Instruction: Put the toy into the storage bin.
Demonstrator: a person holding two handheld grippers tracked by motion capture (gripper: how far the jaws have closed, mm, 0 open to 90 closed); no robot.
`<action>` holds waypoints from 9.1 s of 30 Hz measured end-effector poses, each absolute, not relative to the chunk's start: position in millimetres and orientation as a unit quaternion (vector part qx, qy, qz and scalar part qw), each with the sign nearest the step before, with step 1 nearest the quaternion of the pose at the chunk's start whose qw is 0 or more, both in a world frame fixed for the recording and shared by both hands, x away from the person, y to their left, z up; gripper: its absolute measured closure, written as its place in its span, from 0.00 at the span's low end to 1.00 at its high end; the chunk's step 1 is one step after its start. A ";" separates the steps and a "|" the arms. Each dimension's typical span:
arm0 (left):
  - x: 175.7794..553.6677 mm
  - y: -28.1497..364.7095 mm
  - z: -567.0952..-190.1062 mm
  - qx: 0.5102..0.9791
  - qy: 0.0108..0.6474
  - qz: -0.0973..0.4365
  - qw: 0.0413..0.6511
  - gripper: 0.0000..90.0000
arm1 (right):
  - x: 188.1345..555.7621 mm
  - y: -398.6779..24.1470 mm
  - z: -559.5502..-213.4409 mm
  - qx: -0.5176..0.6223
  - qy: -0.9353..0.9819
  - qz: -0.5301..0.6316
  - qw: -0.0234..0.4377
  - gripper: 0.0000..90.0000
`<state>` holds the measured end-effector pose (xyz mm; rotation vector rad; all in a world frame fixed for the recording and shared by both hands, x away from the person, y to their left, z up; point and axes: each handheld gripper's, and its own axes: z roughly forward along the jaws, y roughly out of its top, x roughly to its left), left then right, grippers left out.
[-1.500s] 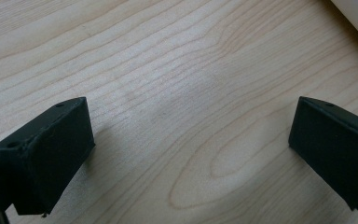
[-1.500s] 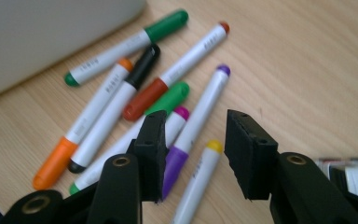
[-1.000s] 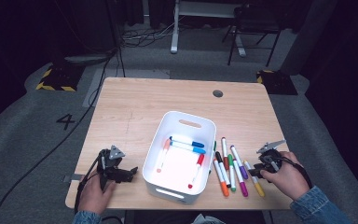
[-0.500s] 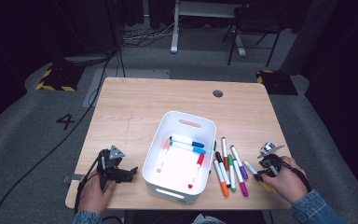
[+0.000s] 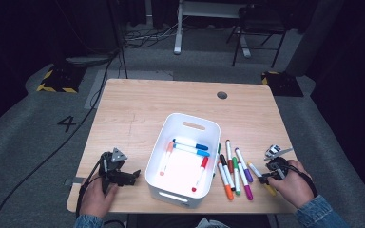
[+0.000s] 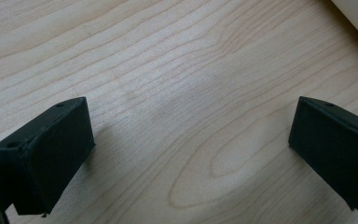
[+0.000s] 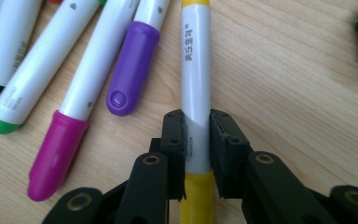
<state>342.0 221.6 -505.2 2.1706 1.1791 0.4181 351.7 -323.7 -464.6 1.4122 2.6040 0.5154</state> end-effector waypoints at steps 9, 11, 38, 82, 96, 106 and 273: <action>342.0 221.6 -505.2 0.823 0.447 0.159 0.313 0.00 | 352.2 -325.0 -443.3 0.465 0.856 0.208 0.084 0.86; 342.0 221.8 -504.9 0.824 0.447 0.157 0.312 0.00 | 352.3 -324.4 -436.5 0.458 0.858 0.217 0.087 0.86; 340.9 221.4 -505.4 0.822 0.449 0.152 0.314 0.00 | 353.4 -277.9 -351.8 0.363 0.876 0.300 0.108 0.86; 343.6 221.5 -505.6 0.820 0.453 0.157 0.313 0.00 | 406.6 -167.9 -296.0 0.245 0.895 0.357 0.104 0.86; 344.8 220.7 -505.9 0.817 0.456 0.158 0.315 0.00 | 428.1 -148.5 -309.2 0.237 0.895 0.361 0.108 0.86; 344.8 220.7 -505.9 0.817 0.456 0.158 0.315 0.00 | 436.7 -143.5 -327.2 0.232 0.903 0.346 0.107 0.86; 345.0 220.1 -505.7 0.815 0.460 0.161 0.313 0.00 | 392.3 -260.8 -338.4 0.341 0.879 0.314 0.110 0.86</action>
